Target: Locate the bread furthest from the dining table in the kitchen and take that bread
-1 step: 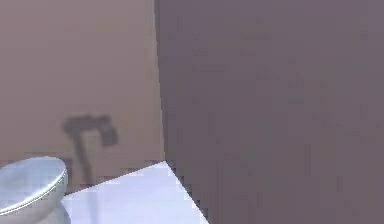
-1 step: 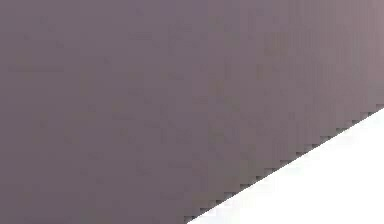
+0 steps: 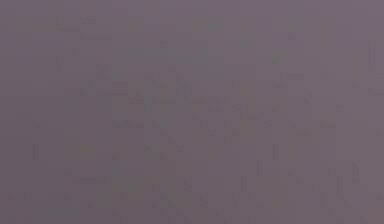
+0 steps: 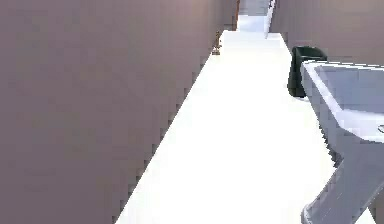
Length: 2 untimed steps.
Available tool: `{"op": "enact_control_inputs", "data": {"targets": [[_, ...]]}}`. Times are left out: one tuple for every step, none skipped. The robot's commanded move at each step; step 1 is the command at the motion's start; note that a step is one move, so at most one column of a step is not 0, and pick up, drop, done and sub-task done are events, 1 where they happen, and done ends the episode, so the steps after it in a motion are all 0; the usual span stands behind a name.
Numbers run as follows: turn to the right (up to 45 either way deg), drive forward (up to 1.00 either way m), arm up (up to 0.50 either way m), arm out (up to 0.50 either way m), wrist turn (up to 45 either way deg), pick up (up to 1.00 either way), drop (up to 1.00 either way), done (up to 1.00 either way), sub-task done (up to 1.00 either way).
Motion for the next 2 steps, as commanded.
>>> {"op": "enact_control_inputs", "data": {"targets": [[45.0,0.0,0.0,0.0,0.0,0.0,0.0,0.0,0.0],[45.0,0.0,0.0,0.0,0.0,0.0,0.0,0.0,0.0]]}}
